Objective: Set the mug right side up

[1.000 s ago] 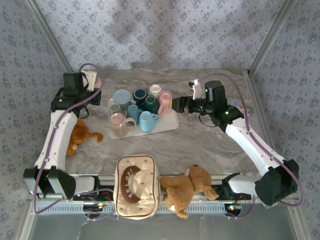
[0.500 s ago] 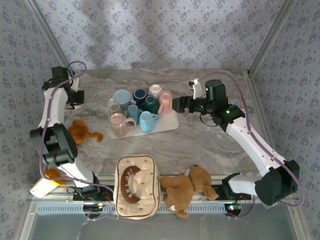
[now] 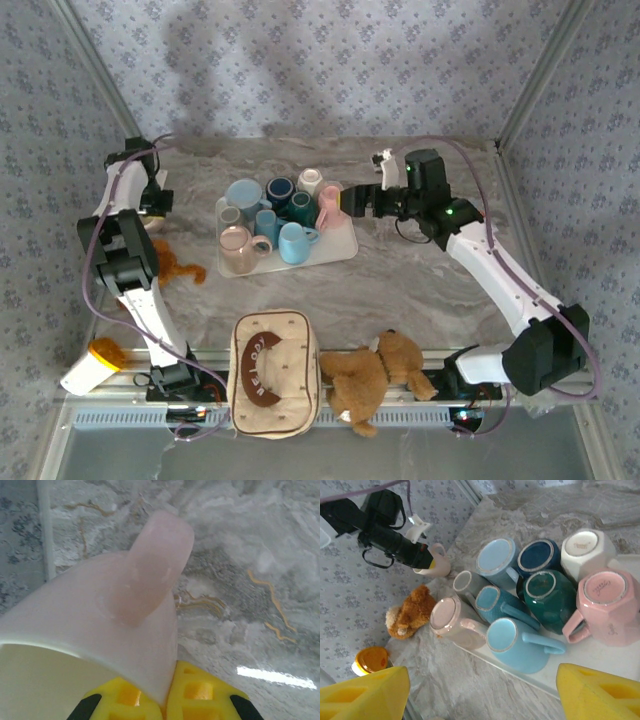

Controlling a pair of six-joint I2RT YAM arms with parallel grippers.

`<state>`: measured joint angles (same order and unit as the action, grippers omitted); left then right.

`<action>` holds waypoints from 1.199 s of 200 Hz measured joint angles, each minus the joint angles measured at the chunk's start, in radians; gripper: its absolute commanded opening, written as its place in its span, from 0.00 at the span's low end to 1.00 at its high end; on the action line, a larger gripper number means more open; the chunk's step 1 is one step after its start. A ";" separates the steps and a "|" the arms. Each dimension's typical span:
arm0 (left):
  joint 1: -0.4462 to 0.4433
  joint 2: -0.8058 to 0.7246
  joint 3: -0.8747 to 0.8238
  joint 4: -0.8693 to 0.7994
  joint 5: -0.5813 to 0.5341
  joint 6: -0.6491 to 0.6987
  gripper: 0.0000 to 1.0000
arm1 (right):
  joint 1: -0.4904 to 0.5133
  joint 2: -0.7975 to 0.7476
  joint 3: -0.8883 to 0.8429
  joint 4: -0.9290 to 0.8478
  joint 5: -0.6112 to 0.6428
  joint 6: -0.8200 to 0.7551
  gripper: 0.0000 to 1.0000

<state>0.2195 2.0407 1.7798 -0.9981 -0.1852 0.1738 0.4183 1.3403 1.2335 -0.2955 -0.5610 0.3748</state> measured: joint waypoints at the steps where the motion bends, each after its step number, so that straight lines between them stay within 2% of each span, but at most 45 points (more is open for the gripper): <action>1: 0.000 0.001 0.001 -0.001 -0.001 0.000 0.00 | 0.000 0.001 0.001 0.000 -0.001 0.000 0.79; 88: 0.001 0.142 0.226 -0.110 -0.032 0.002 0.04 | -0.002 0.086 0.082 -0.013 -0.016 0.029 0.78; 161: 0.001 0.200 0.303 -0.158 -0.040 0.021 0.09 | -0.005 0.105 0.133 -0.021 -0.028 0.042 0.78; 225: -0.004 0.209 0.306 -0.153 -0.051 0.031 0.32 | -0.005 0.109 0.133 -0.020 -0.031 0.059 0.78; 240: -0.004 0.209 0.306 -0.153 -0.051 0.031 0.34 | -0.005 0.109 0.135 -0.020 -0.031 0.062 0.78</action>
<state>0.2157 2.2498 2.0861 -1.1511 -0.2359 0.2043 0.4137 1.4494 1.3685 -0.3157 -0.5919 0.4366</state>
